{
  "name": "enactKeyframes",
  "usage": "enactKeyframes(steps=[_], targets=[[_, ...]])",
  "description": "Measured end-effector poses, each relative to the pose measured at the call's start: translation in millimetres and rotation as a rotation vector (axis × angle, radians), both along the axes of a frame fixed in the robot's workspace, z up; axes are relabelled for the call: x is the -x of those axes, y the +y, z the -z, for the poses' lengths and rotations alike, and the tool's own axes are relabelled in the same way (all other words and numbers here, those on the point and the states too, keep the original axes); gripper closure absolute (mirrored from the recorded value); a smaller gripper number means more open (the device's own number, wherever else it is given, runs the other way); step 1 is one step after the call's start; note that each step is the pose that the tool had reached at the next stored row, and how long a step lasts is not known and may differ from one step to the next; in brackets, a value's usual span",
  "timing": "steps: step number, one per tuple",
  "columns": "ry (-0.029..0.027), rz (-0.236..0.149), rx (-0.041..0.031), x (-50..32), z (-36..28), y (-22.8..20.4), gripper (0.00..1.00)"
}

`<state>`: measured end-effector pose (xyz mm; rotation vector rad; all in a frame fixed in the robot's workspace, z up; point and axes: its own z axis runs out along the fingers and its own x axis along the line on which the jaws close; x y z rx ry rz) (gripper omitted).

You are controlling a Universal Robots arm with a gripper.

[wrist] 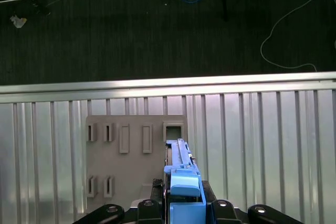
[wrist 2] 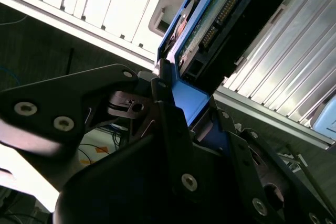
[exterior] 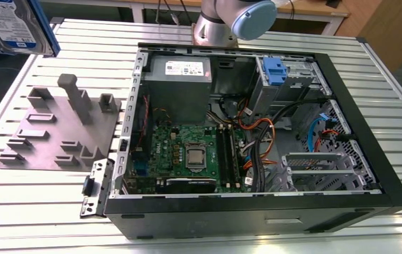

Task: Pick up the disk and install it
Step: 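Pick up the disk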

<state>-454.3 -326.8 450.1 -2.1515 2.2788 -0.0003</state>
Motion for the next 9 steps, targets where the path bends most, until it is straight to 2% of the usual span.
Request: enactKeyframes(steps=[9], targets=[[0.0000, 0.000, 0.0000, 0.0, -4.3, 0.0, 0.64]])
